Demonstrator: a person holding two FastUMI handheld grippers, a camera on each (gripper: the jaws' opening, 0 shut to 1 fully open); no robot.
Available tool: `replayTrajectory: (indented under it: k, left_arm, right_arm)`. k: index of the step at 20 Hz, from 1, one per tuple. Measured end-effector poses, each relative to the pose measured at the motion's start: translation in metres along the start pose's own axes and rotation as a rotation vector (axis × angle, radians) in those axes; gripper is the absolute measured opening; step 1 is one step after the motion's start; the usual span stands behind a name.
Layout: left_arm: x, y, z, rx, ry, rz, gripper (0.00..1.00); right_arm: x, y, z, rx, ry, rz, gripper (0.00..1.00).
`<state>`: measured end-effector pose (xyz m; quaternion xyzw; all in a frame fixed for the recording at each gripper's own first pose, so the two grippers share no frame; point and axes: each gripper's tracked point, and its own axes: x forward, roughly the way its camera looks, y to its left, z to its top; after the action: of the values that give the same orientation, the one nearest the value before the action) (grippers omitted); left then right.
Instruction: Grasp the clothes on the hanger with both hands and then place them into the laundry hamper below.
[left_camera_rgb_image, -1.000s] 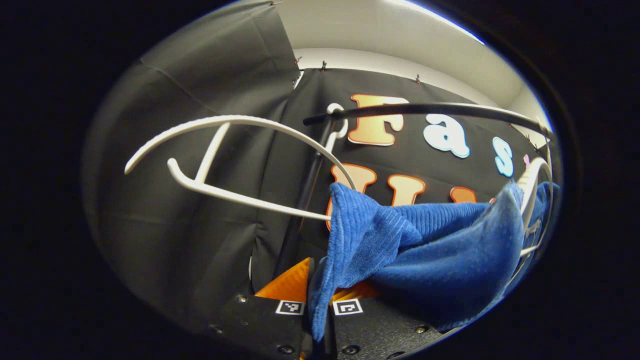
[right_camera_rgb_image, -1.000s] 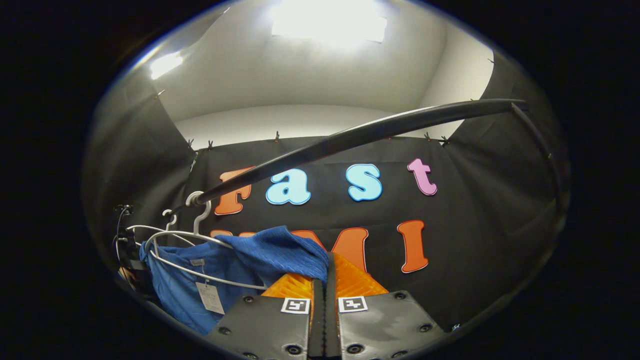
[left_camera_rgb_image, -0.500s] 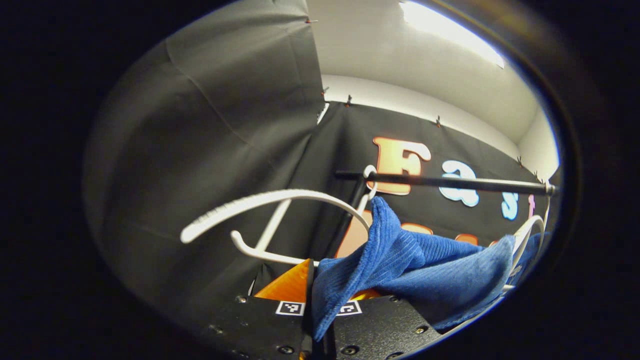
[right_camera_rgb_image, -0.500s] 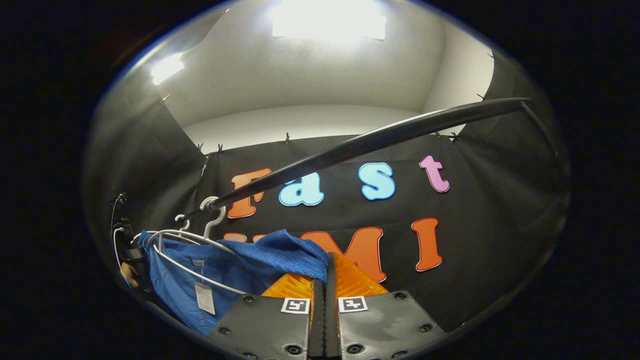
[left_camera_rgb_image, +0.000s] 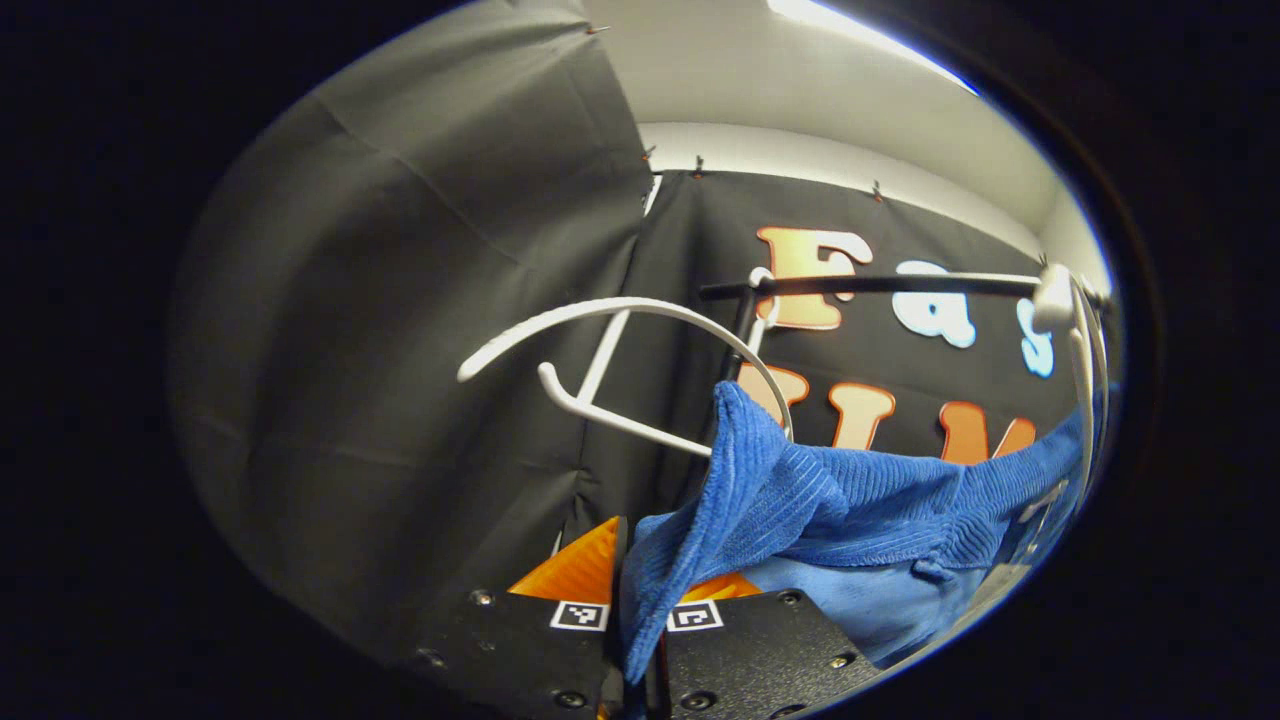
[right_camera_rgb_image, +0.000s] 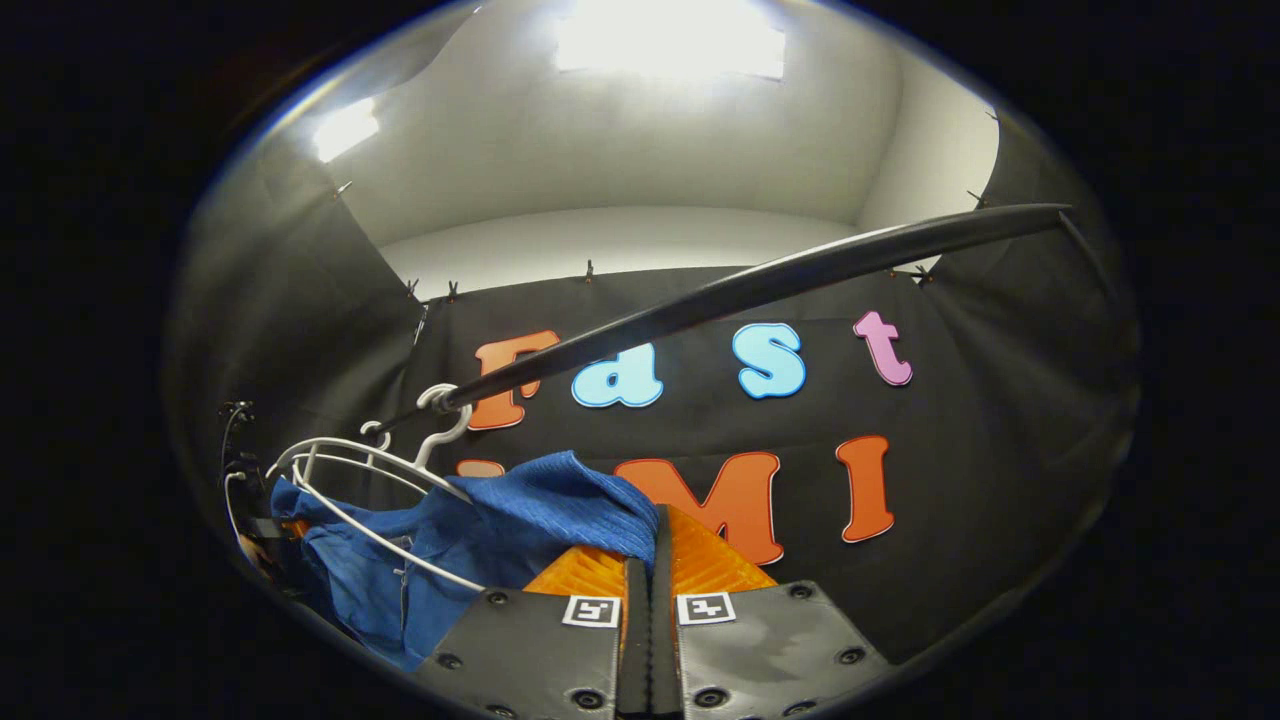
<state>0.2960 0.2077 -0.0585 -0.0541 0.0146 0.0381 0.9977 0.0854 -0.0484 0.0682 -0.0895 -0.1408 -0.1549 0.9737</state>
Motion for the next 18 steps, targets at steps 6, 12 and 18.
replayTrajectory:
  k: [6, 12, 18]
  left_arm:
    - [-0.038, -0.024, -0.006, 0.007, 0.021, -0.064, 0.09]
    - [-0.063, -0.05, -0.006, 0.054, 0.047, -0.117, 0.09]
    - [-0.085, -0.089, -0.044, 0.086, 0.127, -0.176, 0.09]
  right_arm:
    - [0.009, -0.039, -0.004, -0.044, 0.002, -0.092, 0.07]
    - [0.024, -0.087, -0.017, -0.088, -0.001, -0.201, 0.07]
    - [0.015, -0.137, -0.066, -0.115, 0.121, -0.313, 0.07]
